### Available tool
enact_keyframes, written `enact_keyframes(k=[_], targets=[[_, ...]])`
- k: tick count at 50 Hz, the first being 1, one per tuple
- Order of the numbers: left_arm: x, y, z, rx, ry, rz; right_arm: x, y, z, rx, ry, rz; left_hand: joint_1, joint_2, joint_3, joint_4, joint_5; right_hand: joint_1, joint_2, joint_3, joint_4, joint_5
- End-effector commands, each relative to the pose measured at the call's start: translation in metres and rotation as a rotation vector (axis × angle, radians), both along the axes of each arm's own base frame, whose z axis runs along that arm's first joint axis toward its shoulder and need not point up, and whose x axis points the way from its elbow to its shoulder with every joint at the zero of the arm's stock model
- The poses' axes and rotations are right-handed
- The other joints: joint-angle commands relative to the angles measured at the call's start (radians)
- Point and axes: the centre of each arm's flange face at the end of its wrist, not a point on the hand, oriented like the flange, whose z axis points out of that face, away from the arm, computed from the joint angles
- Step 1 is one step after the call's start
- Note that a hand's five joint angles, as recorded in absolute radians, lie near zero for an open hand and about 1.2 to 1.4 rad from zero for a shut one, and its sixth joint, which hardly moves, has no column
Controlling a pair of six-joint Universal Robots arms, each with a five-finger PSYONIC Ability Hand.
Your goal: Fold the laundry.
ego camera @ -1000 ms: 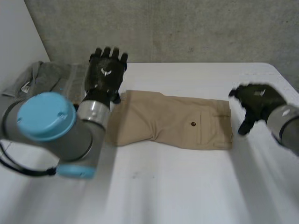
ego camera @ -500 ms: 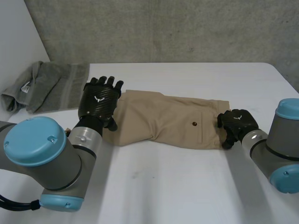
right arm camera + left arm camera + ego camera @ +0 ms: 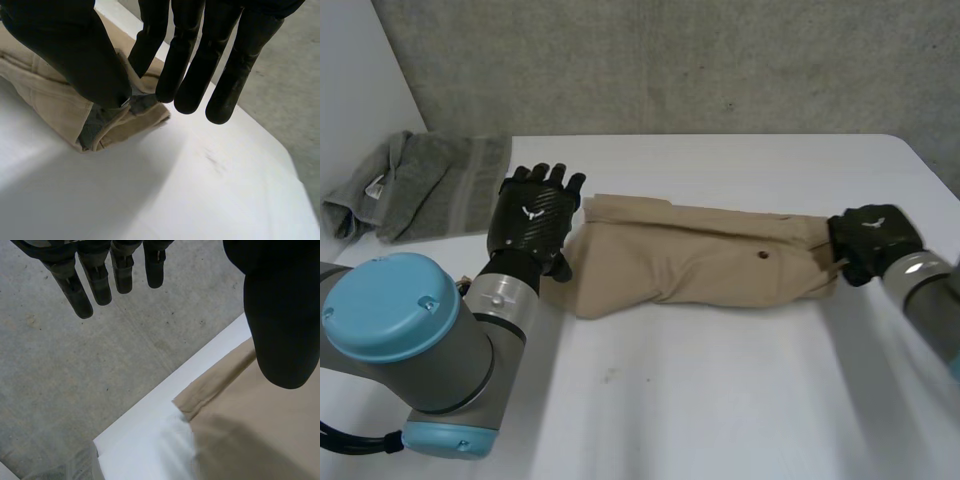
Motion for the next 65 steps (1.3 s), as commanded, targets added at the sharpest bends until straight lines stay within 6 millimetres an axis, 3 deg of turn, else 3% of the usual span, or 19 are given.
enact_keyframes(k=[1, 6, 14, 25, 38, 46, 51, 58, 65], targets=[[0.000, 0.000, 0.001, -0.002, 0.001, 0.000, -0.022, -0.003, 0.002, 0.054, 0.013, 0.003, -0.019, -0.030, -0.036, -0.029, -0.046, -0.695, -0.879, -0.881, -0.898, -0.888], [0.000, 0.001, -0.001, 0.002, -0.001, -0.001, 0.004, 0.016, -0.003, 0.110, -0.046, 0.066, -0.019, -0.030, -0.036, -0.029, -0.046, -0.706, -0.889, -0.892, -0.908, -0.899], [0.000, 0.000, 0.000, 0.001, 0.000, 0.003, 0.019, 0.028, -0.014, 0.150, -0.115, 0.085, -0.019, -0.030, -0.036, -0.029, -0.046, -0.659, -0.843, -0.845, -0.862, -0.852], [0.000, 0.000, -0.004, 0.009, -0.005, -0.002, 0.015, 0.011, -0.036, 0.116, -0.055, 0.062, -0.019, -0.030, -0.036, -0.029, -0.046, -0.445, -0.628, -0.631, -0.647, -0.637], [0.001, -0.001, -0.005, 0.011, -0.007, 0.003, 0.016, 0.000, -0.049, 0.124, -0.032, 0.059, -0.019, -0.030, -0.036, -0.029, -0.046, -0.292, -0.476, -0.478, -0.495, -0.485], [0.001, -0.001, -0.005, 0.013, -0.007, 0.003, 0.017, -0.007, -0.056, 0.115, -0.015, 0.067, -0.019, -0.030, -0.036, -0.029, -0.046, 0.004, -0.179, -0.182, -0.198, -0.189], [0.001, -0.001, -0.005, 0.011, -0.007, 0.004, 0.016, -0.013, -0.053, 0.081, -0.004, 0.056, -0.019, -0.030, -0.036, -0.029, -0.046, 0.505, 0.322, 0.319, 0.303, 0.312], [0.000, 0.000, -0.004, 0.009, -0.005, 0.003, 0.008, -0.018, -0.036, 0.023, 0.018, 0.004, -0.019, -0.030, -0.036, -0.029, -0.046, 0.505, 0.322, 0.320, 0.303, 0.313], [0.001, 0.000, 0.000, 0.002, -0.002, 0.006, -0.026, -0.032, -0.016, -0.053, 0.195, -0.043, -0.019, -0.030, -0.036, -0.029, -0.046, 0.505, 0.322, 0.320, 0.303, 0.313]])
